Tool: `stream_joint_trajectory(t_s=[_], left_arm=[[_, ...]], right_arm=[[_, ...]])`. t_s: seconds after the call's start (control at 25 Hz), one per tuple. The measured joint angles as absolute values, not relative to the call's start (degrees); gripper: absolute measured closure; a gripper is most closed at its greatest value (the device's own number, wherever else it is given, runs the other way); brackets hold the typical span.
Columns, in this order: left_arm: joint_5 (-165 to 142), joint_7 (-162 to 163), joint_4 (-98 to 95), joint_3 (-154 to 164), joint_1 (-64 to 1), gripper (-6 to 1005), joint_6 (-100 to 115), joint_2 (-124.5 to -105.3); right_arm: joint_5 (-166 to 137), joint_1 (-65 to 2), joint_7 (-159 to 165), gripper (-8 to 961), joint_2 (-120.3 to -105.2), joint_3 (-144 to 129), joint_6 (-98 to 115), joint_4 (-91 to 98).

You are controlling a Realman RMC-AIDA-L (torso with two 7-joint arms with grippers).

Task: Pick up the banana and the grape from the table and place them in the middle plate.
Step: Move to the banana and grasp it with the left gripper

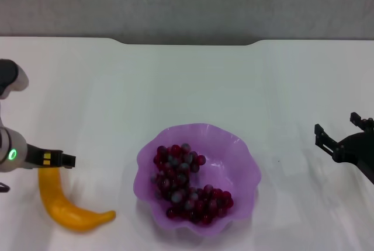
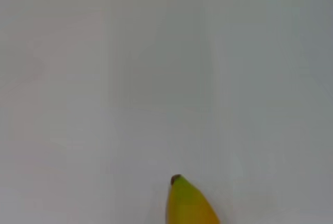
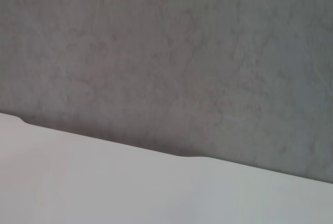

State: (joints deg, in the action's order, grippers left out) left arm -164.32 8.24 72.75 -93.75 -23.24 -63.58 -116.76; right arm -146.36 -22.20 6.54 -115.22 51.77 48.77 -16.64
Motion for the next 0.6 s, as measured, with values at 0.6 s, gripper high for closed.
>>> stream_joint_trajectory(t_s=[0.6], left_arm=[[-164.4, 10.8, 62.2, -93.7, -25.4, 118, -56.7, -116.49]], right_arm=[[-146.3, -22.2, 6.8, 61, -115.22, 51.8, 48.8, -16.7]])
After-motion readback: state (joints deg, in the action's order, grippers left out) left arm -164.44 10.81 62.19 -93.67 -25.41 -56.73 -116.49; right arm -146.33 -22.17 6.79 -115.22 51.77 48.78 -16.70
